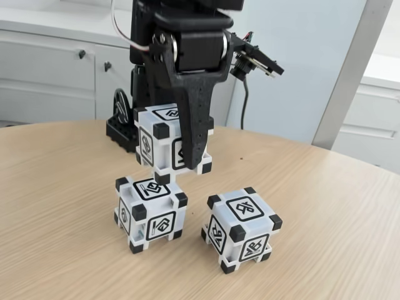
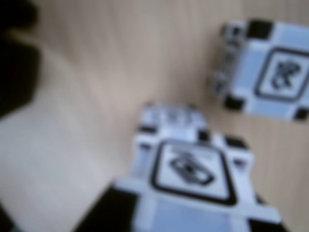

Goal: Stack cubes from left to right.

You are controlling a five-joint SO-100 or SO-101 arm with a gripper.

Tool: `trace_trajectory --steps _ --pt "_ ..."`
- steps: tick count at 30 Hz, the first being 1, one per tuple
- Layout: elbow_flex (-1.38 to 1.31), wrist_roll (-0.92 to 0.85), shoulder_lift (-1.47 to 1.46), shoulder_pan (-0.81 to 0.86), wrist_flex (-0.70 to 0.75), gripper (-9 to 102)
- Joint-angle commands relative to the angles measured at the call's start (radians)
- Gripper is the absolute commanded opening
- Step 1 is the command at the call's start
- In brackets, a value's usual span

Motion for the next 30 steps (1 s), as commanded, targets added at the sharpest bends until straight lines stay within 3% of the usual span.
trace_trajectory --steps 1,12,27,30 --pt "0.002 -0.002 0.025 0.012 -0.005 13" --pt "0.003 -0.078 0.006 0.146 -0.006 14" --pt "0.003 -0.049 0.005 0.129 -0.011 15" --pt "0.003 -0.012 0.005 0.129 -0.074 15"
